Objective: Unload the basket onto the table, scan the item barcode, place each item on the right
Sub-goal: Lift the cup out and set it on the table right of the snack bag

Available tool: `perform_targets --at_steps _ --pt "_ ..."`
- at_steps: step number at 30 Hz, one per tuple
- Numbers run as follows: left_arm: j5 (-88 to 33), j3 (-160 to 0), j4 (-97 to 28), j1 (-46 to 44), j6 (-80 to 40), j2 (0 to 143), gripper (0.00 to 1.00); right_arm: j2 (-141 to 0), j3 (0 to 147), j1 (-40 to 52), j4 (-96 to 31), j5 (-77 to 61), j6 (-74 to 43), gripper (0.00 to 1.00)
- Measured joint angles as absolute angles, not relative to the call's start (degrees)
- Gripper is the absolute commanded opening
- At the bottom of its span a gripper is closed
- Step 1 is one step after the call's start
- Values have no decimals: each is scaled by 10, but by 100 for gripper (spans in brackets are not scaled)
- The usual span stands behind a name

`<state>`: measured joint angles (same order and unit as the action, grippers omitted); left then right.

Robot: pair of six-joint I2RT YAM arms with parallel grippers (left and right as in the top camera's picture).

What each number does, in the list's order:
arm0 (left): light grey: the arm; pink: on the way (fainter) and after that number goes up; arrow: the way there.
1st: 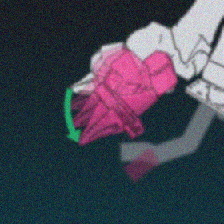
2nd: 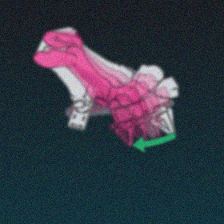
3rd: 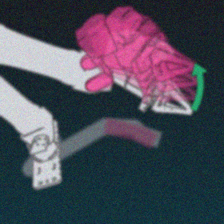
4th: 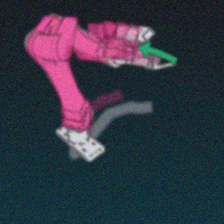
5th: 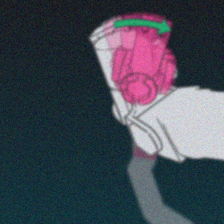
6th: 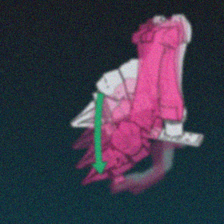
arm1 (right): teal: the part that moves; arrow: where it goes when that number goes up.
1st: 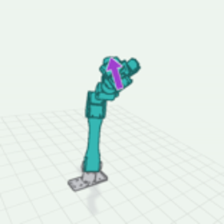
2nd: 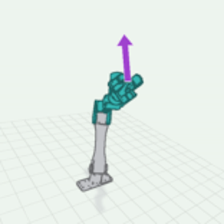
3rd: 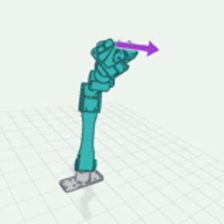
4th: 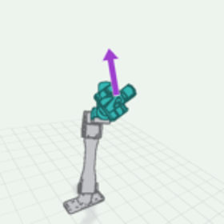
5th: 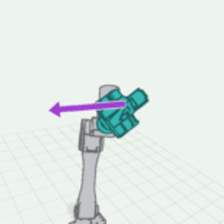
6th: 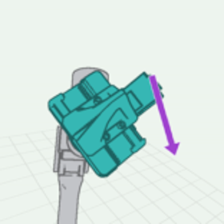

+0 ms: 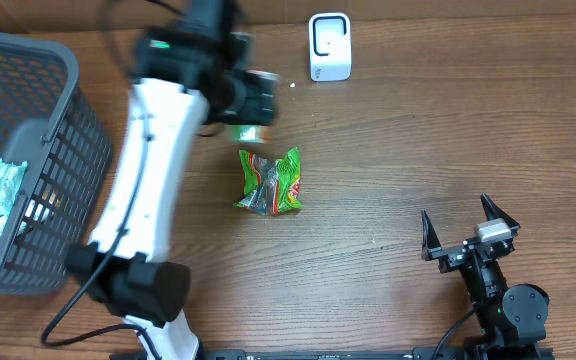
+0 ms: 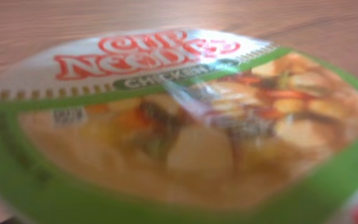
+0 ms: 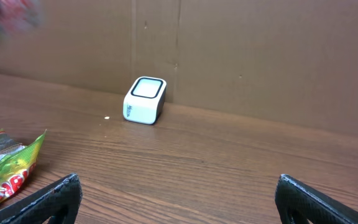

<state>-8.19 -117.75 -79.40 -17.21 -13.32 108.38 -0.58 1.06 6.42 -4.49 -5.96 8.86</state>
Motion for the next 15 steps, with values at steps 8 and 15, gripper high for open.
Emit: perform_targets --at_steps 8,15 --pt "-136 -1004 -621 -285 -233 1102 79 -6 11 64 -45 -60 88 100" --pt "-144 -977 -608 -302 -262 1157 79 -6 11 64 -45 -60 88 100"
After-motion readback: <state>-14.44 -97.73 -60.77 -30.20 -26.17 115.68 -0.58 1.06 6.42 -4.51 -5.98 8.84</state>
